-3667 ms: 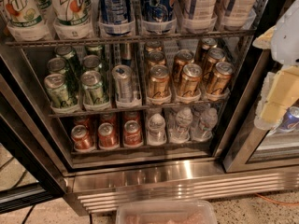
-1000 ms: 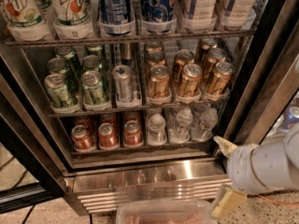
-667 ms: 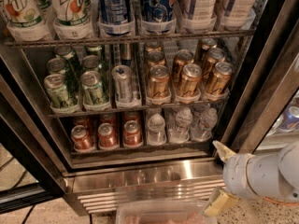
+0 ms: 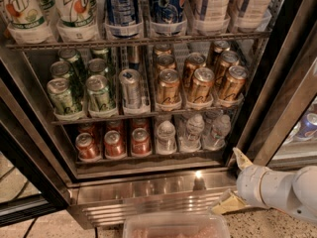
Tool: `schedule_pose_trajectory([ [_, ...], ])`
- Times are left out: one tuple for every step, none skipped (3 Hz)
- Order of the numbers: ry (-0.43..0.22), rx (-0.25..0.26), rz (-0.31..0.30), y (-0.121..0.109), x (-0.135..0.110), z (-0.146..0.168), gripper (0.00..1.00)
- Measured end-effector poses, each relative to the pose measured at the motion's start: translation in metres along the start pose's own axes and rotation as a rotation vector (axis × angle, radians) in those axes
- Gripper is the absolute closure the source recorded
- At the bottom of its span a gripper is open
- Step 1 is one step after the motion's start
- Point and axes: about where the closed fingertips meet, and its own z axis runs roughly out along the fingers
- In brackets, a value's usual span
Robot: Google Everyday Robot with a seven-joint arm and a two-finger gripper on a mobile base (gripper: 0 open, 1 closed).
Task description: Pick water bottle from bottom shelf of fridge
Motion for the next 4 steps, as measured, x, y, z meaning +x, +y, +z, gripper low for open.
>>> schedule_pose_trajectory([
  [0.000,0.000,0.000,0.000,0.000,0.000,0.00],
  [-0.007,0.008,0.010,0.004,0.001,0.006,0.00],
  [-0.073,0.065,0.037,0.004,0.001,0.027,0.00],
  [-0.181,0.148,0.057,-0.006,-0.013,0.055,0.07],
])
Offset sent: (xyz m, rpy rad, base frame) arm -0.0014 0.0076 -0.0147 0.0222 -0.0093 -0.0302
